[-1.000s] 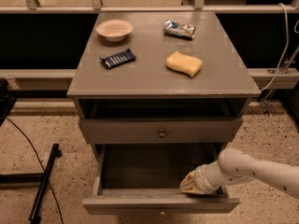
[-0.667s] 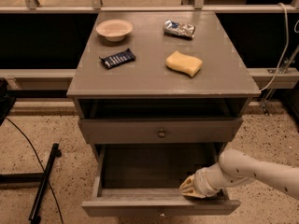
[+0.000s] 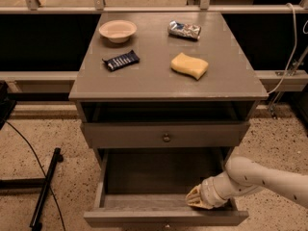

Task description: Open middle drawer

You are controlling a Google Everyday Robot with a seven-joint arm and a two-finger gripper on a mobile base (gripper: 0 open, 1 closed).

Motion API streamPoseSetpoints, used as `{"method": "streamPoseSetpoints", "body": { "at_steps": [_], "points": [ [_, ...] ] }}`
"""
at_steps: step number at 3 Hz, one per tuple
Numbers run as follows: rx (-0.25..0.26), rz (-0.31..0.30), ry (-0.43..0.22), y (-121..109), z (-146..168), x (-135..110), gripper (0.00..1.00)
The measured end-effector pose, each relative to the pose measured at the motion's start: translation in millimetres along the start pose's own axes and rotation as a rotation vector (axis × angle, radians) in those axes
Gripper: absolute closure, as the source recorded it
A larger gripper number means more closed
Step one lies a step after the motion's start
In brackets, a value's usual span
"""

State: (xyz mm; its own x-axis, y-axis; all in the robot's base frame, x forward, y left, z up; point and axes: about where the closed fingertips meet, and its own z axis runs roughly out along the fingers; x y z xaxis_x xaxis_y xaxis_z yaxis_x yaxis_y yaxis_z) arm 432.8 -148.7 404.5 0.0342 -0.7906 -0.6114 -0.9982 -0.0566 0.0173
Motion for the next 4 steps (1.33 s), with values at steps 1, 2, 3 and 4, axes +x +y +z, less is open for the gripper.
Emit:
{"method": "streamPoseSetpoints", "body": {
  "at_steps": [1,2,3,4],
  "points": [
    [0.024,-0.030,-0.054,2.3,-18.8,-4.2,1.00],
    [0.126,-0.065,-0.079,-8.4,-52.0,-5.5,1.00],
    [0.264,-0.093,-0.092,-24.4,-91.5,-5.7,0.82],
    [0.259,-0.091,-0.094,-21.5,-89.2,-4.5,0.50]
  ]
}}
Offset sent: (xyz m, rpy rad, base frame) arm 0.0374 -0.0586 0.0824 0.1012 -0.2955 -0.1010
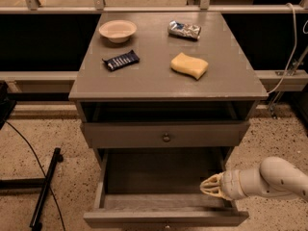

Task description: Open middle drawer

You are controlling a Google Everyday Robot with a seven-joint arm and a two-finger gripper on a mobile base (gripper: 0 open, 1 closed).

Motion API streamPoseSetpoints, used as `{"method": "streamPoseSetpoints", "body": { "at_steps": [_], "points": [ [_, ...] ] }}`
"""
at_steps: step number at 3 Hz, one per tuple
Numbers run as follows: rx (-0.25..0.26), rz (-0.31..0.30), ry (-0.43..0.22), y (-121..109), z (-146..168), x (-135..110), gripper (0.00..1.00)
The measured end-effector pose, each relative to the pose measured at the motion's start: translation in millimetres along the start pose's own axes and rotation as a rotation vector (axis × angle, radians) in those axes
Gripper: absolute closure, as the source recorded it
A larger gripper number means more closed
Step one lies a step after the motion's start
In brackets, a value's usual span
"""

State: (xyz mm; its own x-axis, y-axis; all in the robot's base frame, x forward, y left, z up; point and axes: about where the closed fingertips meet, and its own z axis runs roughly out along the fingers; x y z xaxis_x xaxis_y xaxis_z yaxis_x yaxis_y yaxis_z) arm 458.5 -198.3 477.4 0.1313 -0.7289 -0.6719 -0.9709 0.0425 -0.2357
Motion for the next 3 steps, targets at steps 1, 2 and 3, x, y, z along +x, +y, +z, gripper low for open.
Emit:
{"method": "streamPoseSetpoints", "body": {
  "at_steps": [1,2,3],
  "points": [
    [-0.002,0.000,-0.002,0.6,1.4,-0.6,0.27],
    [-0.005,0.000,-0.004,1.4,3.0,-1.2,0.04],
    [-0.007,-0.001,-0.006,1.7,3.9,-1.6,0.00]
  ]
}}
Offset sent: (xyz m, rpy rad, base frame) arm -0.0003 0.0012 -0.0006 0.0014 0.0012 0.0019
